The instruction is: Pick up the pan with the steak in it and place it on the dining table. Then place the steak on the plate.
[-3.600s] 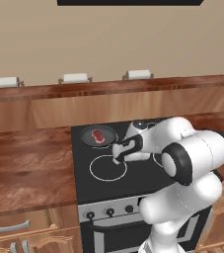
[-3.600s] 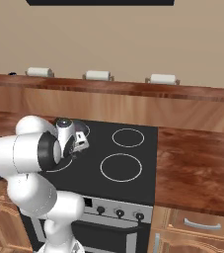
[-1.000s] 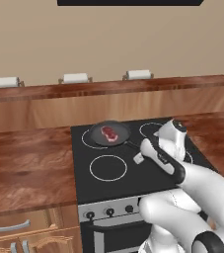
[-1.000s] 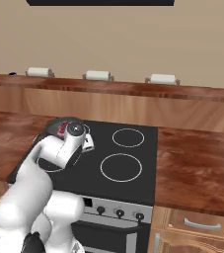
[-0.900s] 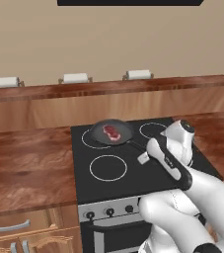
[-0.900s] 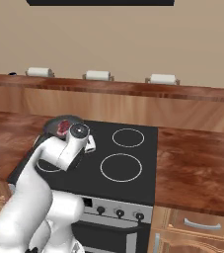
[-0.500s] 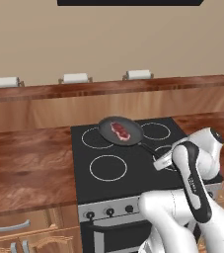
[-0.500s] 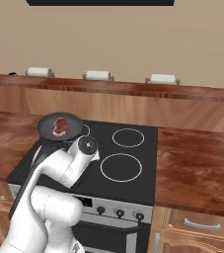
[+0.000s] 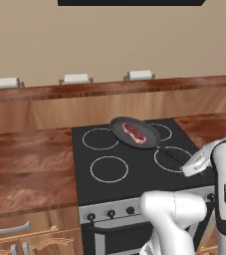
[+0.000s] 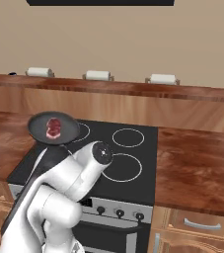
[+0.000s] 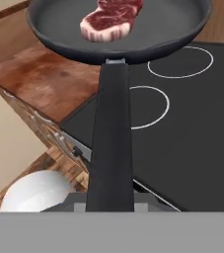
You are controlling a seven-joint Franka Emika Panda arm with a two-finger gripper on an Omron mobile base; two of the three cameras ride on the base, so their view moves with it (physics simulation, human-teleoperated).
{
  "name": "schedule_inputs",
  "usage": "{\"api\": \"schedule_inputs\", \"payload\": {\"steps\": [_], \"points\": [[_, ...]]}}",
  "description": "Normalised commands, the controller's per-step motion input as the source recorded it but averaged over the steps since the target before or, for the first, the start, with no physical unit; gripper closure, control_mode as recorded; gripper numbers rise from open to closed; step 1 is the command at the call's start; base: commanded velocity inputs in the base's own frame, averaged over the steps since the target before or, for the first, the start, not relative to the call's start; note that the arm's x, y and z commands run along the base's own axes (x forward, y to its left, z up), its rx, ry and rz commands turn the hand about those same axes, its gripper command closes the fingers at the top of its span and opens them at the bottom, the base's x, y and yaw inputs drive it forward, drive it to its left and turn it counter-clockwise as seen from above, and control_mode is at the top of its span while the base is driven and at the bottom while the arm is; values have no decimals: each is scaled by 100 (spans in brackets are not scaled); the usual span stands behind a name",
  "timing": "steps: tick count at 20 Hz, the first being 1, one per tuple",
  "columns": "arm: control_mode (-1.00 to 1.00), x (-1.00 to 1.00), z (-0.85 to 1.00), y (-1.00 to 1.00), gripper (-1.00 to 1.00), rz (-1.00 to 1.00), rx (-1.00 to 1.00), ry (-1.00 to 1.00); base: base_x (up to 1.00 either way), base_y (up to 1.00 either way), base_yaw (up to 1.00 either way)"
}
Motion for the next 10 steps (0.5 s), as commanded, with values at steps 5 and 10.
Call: {"api": "schedule_inputs", "payload": {"steps": [5,10], "points": [[-100,-94,26,-12,100,4,2,-7,0,0,0],[-100,-95,9,-8,100,5,0,-10,0,0,0]]}}
